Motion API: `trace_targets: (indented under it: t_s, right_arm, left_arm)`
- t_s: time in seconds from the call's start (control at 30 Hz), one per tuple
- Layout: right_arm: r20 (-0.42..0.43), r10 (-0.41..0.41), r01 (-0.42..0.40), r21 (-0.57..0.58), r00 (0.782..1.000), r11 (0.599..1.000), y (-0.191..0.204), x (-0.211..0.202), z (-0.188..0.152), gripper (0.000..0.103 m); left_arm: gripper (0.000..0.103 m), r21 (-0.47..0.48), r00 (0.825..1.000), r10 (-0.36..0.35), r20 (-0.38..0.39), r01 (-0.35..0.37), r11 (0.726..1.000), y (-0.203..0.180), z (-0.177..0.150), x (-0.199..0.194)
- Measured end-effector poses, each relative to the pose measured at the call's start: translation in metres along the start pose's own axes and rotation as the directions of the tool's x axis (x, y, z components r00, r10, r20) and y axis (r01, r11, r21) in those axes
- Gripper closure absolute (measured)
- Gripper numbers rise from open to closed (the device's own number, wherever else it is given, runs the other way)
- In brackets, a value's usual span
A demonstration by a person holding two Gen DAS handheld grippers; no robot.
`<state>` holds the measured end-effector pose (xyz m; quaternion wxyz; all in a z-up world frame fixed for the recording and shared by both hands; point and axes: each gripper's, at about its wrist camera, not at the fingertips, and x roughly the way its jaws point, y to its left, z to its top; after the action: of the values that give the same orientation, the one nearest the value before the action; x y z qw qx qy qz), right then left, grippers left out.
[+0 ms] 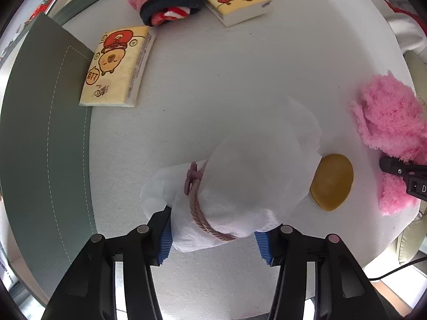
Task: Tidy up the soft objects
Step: 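Lift and carry the white bag and pink fluffy toy toward the white box with both tools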
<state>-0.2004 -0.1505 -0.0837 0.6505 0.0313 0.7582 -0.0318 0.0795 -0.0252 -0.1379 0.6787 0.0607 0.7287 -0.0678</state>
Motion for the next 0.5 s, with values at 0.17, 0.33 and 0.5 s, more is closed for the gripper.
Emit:
trace_targets:
  t_s: [0.17,0.33,0.5]
  right_arm:
    - [0.02,0.018,-0.018,0.0,1.0,1.0,-0.013,-0.02,-0.015,0.068]
    - [0.083,0.041,-0.04,-0.013,0.996,0.999,0.011,-0.052,-0.05,0.068]
    - [0.118,0.092,-0.093,0.002,0.989,0.996,0.016,-0.084,-0.07,0.068]
  left_arm:
    - [0.053,0.027,0.998,-0.043,0.038,0.042,0.999,-0.001,-0.018,-0.026]
    - [0.053,0.08,0.992,-0.103,0.069,0.098,0.992,0.002,-0.047,-0.059]
    - [0.053,0.111,0.987,-0.118,0.105,0.107,0.988,0.009,-0.074,-0.084]
